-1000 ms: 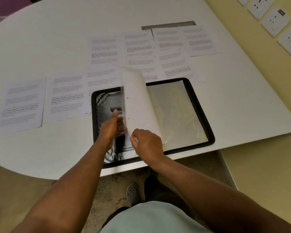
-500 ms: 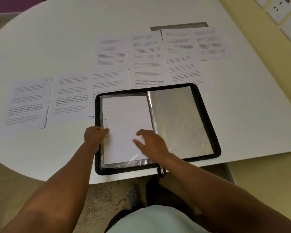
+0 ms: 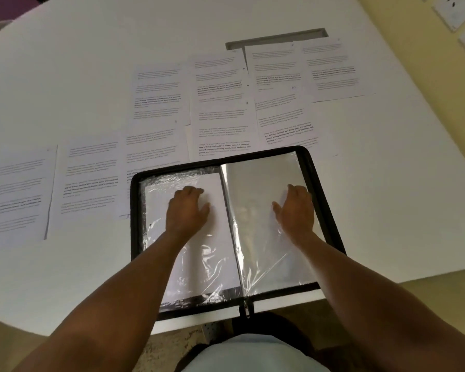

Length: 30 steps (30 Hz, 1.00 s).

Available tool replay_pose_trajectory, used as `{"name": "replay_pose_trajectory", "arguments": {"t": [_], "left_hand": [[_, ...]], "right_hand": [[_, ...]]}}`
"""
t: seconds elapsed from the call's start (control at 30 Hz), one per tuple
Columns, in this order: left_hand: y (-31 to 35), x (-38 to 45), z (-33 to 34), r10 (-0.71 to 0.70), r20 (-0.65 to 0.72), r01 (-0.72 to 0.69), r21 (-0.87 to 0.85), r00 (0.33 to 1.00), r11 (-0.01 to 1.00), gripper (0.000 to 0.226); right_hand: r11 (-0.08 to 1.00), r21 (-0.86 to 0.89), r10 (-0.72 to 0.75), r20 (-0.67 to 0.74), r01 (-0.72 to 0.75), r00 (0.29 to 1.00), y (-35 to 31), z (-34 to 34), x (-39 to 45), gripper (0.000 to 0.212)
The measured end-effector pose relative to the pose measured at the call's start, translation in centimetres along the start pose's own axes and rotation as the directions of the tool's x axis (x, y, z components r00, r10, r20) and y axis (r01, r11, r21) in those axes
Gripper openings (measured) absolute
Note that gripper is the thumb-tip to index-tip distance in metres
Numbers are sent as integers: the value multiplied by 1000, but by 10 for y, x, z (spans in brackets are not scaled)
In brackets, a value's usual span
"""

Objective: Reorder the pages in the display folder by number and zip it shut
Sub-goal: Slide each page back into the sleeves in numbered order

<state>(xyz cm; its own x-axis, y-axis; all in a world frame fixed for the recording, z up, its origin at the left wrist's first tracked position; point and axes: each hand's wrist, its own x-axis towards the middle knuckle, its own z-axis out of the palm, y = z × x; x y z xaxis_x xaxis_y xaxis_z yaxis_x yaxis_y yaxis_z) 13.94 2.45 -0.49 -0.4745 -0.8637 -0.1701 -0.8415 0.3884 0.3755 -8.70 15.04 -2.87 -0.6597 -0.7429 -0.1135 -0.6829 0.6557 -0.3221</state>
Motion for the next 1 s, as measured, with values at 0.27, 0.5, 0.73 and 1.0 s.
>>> {"name": "replay_pose_trajectory", "arguments": {"t": [0.27, 0.5, 0.73, 1.0], "left_hand": [[53, 90, 16, 164, 230, -210, 195, 959, 958, 61], [66, 114, 30, 111, 193, -138, 134, 975, 981, 68], [73, 134, 29, 101, 155, -112, 64, 983, 992, 36], [80, 156, 27, 126, 229, -100, -125, 965, 987, 20]], "right_hand": [[993, -20, 117, 10, -117, 993, 7, -8, 79, 58], [979, 167, 122, -14, -118, 992, 6, -3, 99, 53], [995, 100, 18, -54, -13, 998, 4, 3, 106, 48], [961, 271, -52, -52, 64, 997, -12, -1, 139, 35]]}}
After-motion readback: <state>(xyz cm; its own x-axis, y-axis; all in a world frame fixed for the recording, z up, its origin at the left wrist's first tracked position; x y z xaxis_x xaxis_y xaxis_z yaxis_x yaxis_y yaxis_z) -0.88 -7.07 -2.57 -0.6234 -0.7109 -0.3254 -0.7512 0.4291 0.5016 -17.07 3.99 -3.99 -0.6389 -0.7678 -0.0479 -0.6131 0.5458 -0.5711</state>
